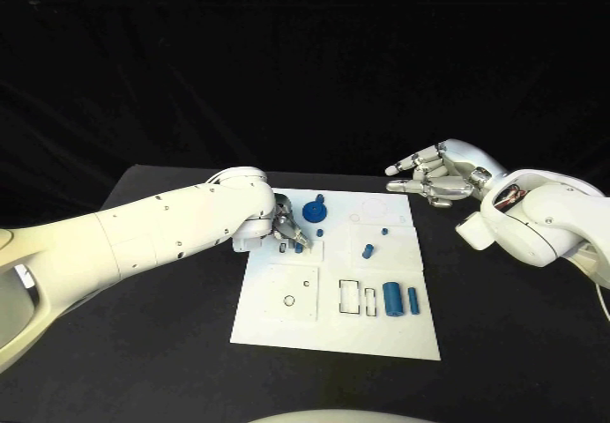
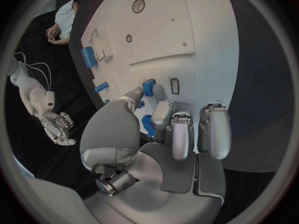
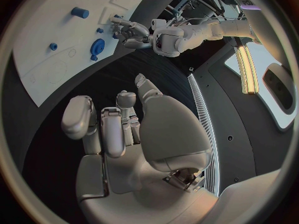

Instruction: Assemble the parts on the task board

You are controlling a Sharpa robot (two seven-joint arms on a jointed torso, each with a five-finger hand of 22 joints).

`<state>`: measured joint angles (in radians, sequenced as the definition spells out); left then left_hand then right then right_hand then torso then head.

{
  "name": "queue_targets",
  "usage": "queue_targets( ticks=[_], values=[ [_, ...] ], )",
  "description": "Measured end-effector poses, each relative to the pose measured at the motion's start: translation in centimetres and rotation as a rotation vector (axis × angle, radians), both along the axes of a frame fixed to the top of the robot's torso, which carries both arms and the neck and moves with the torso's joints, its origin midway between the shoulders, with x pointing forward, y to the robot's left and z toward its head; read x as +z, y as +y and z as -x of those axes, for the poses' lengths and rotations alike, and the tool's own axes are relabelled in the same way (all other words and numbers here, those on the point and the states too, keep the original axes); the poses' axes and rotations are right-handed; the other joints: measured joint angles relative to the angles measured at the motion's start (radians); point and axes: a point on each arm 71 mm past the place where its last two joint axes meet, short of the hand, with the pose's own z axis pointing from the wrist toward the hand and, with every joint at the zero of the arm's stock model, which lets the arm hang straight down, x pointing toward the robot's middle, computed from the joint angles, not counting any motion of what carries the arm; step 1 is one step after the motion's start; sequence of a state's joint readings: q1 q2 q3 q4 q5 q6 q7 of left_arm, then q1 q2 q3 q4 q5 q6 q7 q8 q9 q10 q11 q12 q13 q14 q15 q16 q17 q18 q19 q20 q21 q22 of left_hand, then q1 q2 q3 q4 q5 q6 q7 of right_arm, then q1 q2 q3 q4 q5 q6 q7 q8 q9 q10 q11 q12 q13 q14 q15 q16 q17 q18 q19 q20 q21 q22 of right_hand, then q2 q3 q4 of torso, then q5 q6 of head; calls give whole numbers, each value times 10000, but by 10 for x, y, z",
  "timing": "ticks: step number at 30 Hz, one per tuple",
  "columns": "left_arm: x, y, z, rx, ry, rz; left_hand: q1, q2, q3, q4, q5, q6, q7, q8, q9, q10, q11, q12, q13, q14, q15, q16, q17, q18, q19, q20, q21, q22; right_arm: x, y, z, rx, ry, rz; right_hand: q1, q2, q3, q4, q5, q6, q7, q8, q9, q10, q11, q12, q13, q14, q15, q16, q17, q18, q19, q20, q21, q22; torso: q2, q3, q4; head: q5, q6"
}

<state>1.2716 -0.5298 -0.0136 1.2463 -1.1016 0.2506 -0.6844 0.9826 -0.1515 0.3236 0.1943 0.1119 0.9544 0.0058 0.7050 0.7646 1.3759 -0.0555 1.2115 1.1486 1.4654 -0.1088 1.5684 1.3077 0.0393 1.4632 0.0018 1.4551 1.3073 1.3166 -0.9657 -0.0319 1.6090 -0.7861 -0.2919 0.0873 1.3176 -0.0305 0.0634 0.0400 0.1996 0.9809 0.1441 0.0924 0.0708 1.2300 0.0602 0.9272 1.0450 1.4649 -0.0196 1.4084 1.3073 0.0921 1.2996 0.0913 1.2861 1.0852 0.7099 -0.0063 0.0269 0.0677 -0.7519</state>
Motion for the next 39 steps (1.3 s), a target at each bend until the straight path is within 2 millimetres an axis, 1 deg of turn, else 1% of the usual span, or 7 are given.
queue_targets(
  ticks=[6, 16, 23, 28, 31, 35, 39],
  values=[
    [0, 0, 0, 13, 5, -1, 146, 146, -507, 95, 0, 19, 17, 0, 4, 0, 0, 0, -14, 0, 0, 0, -1, 0, 23, -23, 0, 0, 0, 0, 0, 35, -55, 76, 0, 0, 0, 0, 0, 0, 0, 0, 0, -35, -35, -38, -34, 0, 0, -57, -39, 0, -35, -35, -41, -60, 1, 1, -4, 0, 7],
    [0, 1, 2, 18, -27, 47, 185, 185, -1287, 348, 0, 30, 28, -8, 28, -1, 1, 0, -36, 0, 0, 0, -2, -1, 36, -36, 0, 0, 0, 0, 1, 67, -98, 149, 0, 0, -28, 28, 0, 0, 0, 0, 0, -35, -35, -38, -61, 0, 0, -57, -86, 0, -70, 1, -86, -124, 1, -1, -5, -7, -9],
    [4, 5, 6, 145, -71, 423, 278, 278, -2060, 798, -359, -28, 12, -24, 41, -39, -36, -19, -119, 0, 1, 0, -2, 0, 36, -36, -15, 0, 0, 0, 0, 54, -99, 172, 0, 0, -28, 28, 0, 0, 0, 0, 1, -34, -35, -37, -61, 0, 0, -114, -108, 0, -70, 1, -85, -144, -1, -1, -5, -13, 35],
    [32, 12, -1, 411, -504, 804, 429, 429, -2629, 940, -381, -486, 182, -289, -80, -414, 118, -398, -492, 0, 1, 0, -2, -1, 36, -36, -330, 0, -1, -1, -1, 26, -97, 182, 0, 0, -82, 28, 0, -1, 0, 0, -9, -69, 0, -37, -78, 0, 0, -114, -123, 0, -76, -5, -132, -190, -3, 11, -12, 13, 91],
    [47, 18, -6, 568, -747, 904, 536, 536, -2885, 947, -381, -654, 318, -535, -279, -568, 243, -575, -689, 1, 108, 0, -3, -1, 19, 25, -432, 0, -1, -1, -1, 20, -93, 184, 0, 0, -110, 55, 38, -1, 0, 0, -9, -69, -1, -37, -82, 0, 0, -114, -123, -1, -107, -35, -132, -213, -3, 11, -12, 5, 114],
    [61, 24, -14, 761, -964, 873, 838, 777, -3041, 869, -381, -669, 333, -701, -490, -682, 285, -650, -814, 1, 108, 0, -3, 0, 14, 90, -532, 0, -1, -1, -1, 16, -85, 187, 0, 0, -110, 55, 39, -1, 0, 0, -9, -69, 0, -37, -82, 0, 0, -114, -123, -2, -106, -35, -132, -212, -3, 11, -6, -27, 143],
    [74, 30, -27, 986, -1180, 654, 1141, 896, -3110, 881, -381, -669, 333, -787, -646, -771, 304, -767, -947, 3, 179, 0, -3, 0, 35, 111, -585, -1, -1, 0, -1, 27, -77, 186, 0, 0, -110, 55, 39, -1, 0, 0, -9, -69, 0, -37, -82, 0, 0, -114, -123, -2, -106, -35, -132, -213, 2, -5, 0, -37, 178]
  ],
)
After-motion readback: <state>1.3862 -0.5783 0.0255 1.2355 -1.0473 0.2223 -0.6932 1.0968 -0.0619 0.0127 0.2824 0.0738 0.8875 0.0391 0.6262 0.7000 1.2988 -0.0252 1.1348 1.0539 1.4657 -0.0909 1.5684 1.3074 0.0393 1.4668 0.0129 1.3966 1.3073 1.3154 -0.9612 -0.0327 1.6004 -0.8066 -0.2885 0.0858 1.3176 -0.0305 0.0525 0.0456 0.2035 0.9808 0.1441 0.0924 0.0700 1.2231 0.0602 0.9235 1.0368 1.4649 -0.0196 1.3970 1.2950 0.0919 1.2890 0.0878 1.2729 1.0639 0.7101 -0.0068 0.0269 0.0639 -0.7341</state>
